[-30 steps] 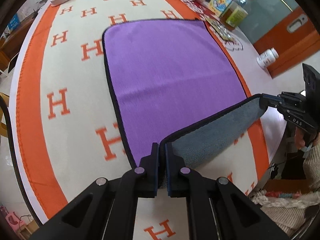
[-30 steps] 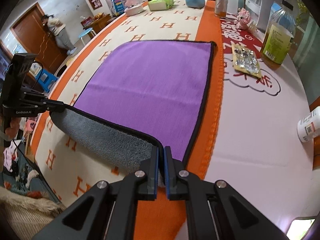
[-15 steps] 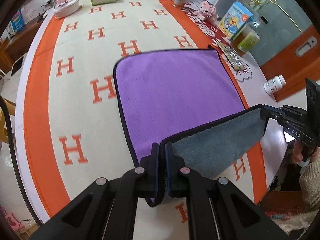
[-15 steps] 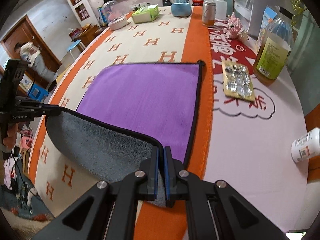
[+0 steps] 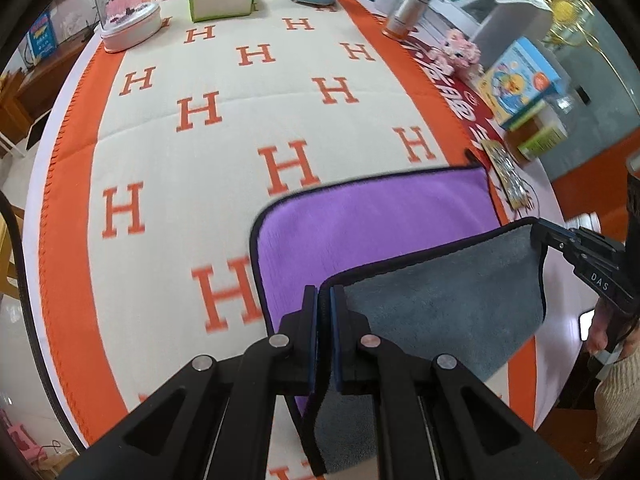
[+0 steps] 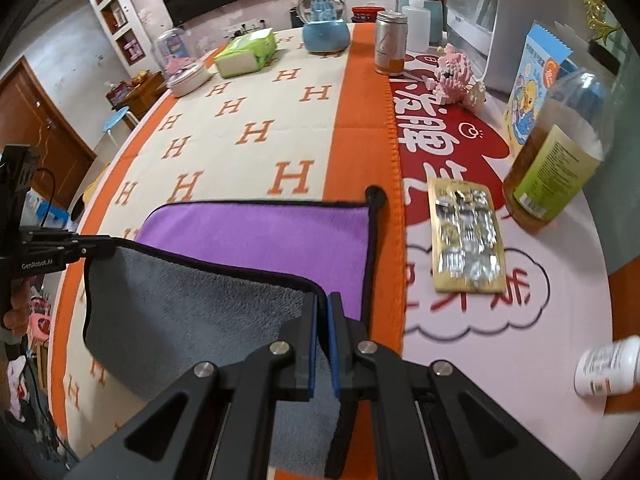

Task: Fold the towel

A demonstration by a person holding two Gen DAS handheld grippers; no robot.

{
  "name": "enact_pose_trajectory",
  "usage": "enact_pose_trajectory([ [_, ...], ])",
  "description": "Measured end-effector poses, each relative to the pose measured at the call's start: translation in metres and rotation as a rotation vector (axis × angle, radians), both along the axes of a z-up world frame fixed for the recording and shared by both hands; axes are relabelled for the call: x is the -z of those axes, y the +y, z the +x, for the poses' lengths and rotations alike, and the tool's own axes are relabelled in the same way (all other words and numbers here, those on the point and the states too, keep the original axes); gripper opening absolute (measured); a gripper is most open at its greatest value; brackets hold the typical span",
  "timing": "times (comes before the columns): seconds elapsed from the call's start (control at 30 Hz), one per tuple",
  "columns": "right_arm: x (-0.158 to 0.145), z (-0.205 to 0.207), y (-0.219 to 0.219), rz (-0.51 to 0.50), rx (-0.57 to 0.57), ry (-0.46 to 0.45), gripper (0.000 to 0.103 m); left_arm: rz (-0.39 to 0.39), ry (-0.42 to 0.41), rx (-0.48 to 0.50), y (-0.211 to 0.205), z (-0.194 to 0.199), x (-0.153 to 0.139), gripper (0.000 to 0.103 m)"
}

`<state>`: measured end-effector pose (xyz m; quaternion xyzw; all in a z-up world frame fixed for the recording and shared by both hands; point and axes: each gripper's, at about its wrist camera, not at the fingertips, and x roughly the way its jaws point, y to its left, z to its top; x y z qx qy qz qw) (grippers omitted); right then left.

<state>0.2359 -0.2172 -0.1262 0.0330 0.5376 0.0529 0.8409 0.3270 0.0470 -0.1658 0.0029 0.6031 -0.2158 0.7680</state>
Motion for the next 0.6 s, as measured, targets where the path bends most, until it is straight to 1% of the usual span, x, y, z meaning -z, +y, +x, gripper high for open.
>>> enact_pose_trajectory([
  [0.17,0.014,0.024,-0.002,-0.014,0.019,0.02,0.005,0.006,0.022,-0.01,-0.006,0.022,0.016,0.004],
  [0.37,0.024,0.044,-0.005,-0.012,0.038,0.028,0.005,0.01,0.037,-0.021,-0.011,0.038,0.03,0.004],
  [0.6,0.031,0.057,-0.008,-0.011,0.049,0.036,0.005,-0.03,0.037,-0.068,-0.006,0.053,0.034,0.004],
])
